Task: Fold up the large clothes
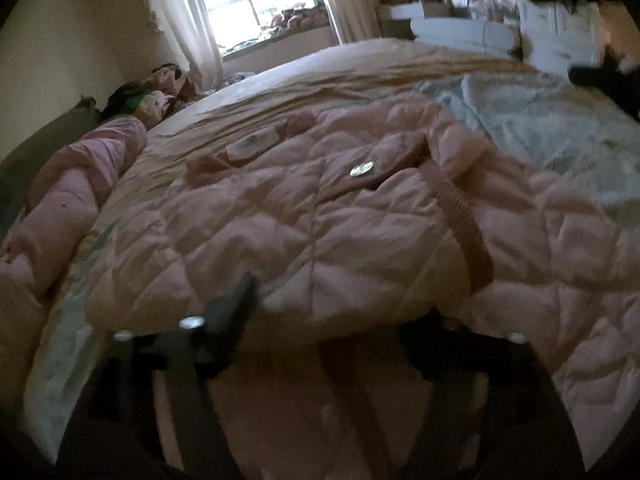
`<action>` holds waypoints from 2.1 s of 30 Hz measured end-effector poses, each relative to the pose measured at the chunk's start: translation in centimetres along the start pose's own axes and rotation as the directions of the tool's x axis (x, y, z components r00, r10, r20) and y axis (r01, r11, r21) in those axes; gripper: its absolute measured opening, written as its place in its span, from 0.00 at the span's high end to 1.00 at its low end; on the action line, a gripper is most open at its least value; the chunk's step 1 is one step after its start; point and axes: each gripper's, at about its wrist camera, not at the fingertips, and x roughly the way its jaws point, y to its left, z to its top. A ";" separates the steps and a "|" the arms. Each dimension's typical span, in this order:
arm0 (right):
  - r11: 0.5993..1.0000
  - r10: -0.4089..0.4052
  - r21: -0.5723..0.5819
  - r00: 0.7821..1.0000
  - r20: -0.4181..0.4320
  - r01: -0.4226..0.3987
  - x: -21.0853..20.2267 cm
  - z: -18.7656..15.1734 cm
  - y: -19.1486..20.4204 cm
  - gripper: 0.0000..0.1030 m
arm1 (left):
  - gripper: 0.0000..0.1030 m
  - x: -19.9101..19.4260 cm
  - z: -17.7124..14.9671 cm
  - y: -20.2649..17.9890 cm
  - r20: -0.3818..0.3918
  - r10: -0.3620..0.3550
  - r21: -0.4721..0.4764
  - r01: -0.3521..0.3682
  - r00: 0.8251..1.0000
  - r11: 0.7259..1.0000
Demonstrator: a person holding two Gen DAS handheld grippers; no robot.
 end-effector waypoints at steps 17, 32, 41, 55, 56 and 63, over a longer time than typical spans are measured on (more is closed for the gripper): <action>0.990 0.125 0.097 0.962 -0.242 -0.104 8.3 -3.0 2.4 0.16 | 0.09 -4.9 -3.8 8.3 -0.050 -0.054 -0.294 0.037 0.997 0.955; 0.991 0.093 0.117 0.951 -0.294 -0.061 13.5 -3.0 2.7 0.89 | 0.09 -7.9 -6.5 17.4 -0.005 -0.003 -0.489 0.000 1.000 0.872; 0.976 0.128 -0.159 0.980 -0.153 -0.152 9.5 2.6 8.5 0.94 | 0.09 -8.0 -7.7 20.6 0.002 0.003 -0.562 -0.001 1.000 0.827; 0.948 -0.042 -0.318 0.998 -0.044 0.026 10.4 10.5 9.0 0.95 | 0.09 -7.7 -7.2 23.5 0.027 0.007 -0.606 0.011 1.000 0.796; 0.947 -0.067 -0.318 0.996 -0.053 0.046 11.1 10.4 8.5 0.95 | 0.09 -7.7 -7.0 23.6 0.030 0.010 -0.605 0.010 1.000 0.796; 0.938 -0.155 -0.321 0.986 -0.057 0.129 13.8 8.7 7.0 0.95 | 0.09 -7.1 -5.6 24.7 0.041 0.005 -0.605 0.021 0.999 0.796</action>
